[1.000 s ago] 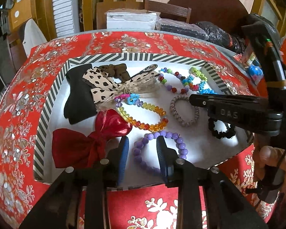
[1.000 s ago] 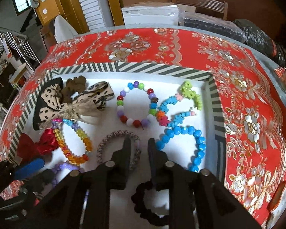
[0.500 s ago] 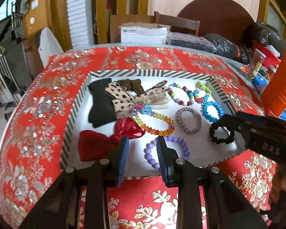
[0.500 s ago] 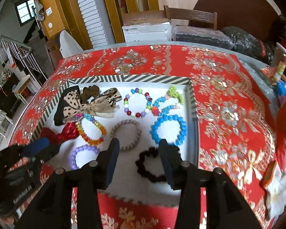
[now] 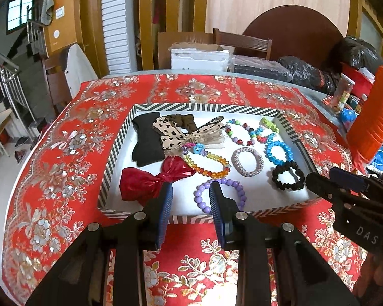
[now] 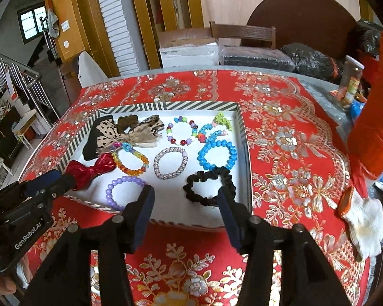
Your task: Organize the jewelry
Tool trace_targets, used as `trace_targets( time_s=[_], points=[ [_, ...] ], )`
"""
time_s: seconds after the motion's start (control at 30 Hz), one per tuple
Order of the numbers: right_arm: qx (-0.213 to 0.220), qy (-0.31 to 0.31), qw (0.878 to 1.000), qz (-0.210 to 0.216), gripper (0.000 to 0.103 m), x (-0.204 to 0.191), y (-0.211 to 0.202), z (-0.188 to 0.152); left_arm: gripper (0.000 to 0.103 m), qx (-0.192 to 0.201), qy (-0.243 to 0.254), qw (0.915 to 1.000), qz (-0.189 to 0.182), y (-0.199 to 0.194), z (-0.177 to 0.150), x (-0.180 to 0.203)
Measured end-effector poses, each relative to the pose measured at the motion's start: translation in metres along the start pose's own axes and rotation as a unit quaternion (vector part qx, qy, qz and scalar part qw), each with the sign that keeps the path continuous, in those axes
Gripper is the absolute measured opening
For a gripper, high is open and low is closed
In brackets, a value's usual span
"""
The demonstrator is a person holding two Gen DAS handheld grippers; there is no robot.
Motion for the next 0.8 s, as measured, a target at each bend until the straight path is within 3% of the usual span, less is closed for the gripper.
trace_targets(
  time_s=[0.4, 0.8],
  points=[
    [0.034, -0.011, 0.999, 0.007, 0.063, -0.015, -0.030, -0.003, 0.021, 0.022, 0.009, 0.9995, 0.021, -0.029, -0.003, -0.002],
    [0.035, -0.026, 0.999, 0.007, 0.065, -0.022, -0.031, -0.008, 0.021, 0.033, 0.001, 0.9991, 0.027, -0.039, -0.002, -0.008]
  ],
)
Point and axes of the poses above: each gripper's, at about its wrist camera, not at the fingertips, and y roughly the way its jaws point, x to its right, z to its top, the point moved 3 cm from there along y, roughly the way its jaws point, and after that the axes turned 8 degrees about z, right-handed, at the moved point
